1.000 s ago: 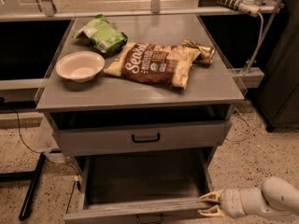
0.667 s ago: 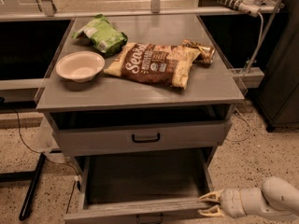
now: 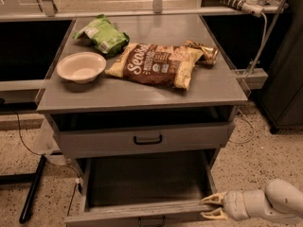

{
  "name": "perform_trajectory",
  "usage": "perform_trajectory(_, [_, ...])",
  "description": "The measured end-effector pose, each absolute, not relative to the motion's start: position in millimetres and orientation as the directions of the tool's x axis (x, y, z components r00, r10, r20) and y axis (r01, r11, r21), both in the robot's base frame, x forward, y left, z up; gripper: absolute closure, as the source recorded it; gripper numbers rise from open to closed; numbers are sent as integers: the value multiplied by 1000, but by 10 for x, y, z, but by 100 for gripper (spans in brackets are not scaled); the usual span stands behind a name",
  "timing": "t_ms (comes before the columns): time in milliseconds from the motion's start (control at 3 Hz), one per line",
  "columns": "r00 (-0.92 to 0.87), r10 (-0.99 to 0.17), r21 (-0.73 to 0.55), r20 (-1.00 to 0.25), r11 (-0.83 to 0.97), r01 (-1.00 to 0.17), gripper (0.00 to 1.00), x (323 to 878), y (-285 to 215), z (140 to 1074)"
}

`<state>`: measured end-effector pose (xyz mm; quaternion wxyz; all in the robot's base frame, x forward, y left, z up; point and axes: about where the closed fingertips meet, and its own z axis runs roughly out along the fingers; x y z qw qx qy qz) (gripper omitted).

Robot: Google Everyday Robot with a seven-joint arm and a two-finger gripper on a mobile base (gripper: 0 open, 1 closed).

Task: Open middle drawer

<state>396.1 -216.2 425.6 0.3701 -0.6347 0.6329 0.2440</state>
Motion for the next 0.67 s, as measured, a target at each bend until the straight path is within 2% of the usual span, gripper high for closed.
perform_trajectory(333, [103, -608, -170, -787, 53, -984, 38, 3878, -2154, 4241])
perform_trajectory(667, [95, -599, -161, -795, 57, -985, 61, 3720, -2255, 4180])
